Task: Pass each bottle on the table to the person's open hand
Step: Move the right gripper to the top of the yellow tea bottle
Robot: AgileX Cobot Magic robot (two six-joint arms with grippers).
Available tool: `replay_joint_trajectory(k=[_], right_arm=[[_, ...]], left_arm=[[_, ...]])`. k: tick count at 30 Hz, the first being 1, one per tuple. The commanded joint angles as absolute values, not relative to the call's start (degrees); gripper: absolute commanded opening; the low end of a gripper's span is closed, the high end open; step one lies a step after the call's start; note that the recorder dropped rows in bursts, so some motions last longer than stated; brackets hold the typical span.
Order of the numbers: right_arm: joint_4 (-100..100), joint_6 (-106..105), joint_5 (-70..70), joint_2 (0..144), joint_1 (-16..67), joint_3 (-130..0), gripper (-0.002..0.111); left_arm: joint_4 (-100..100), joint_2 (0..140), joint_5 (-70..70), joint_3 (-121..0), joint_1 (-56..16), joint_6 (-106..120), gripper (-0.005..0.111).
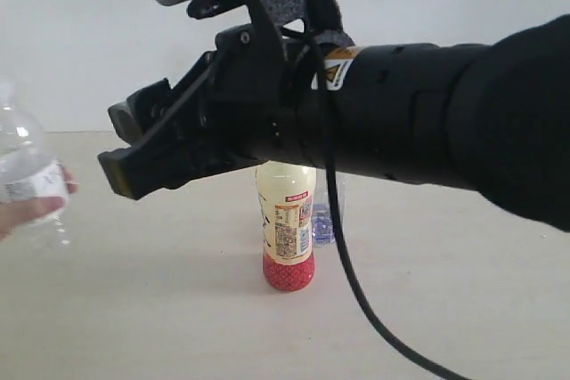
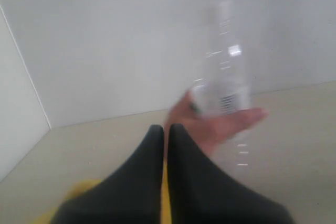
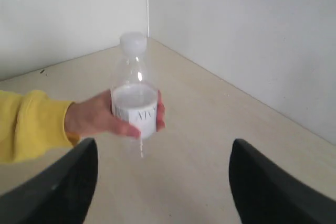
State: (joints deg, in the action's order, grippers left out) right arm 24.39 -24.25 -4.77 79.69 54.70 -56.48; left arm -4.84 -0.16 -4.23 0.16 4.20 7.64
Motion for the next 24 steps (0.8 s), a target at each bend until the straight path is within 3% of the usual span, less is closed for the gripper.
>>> replay_joint_trajectory(k=[1,10,13,24], right_arm=[[25.0,-25.3,0.7,77.0,48.7,-56.6,0.066],[24.7,-27.0,9.1,76.0,38.4,-55.7,0.069],[24.7,-27.4,5.6,76.1,37.6,-52.8,0.078],[23.6,-27.4,-9.4,83.2,37.8,-48.5,0.078]], left_arm=[[-5.0,0.0,-3.8,0.0,4.2,7.8,0.004],[-5.0,0.0,-3.8,0.0,4.2,7.8,0.004],[-5.0,0.0,-3.8,0.0,4.2,7.8,0.004],[-5.0,0.0,-3.8,0.0,4.2,7.8,0.004]])
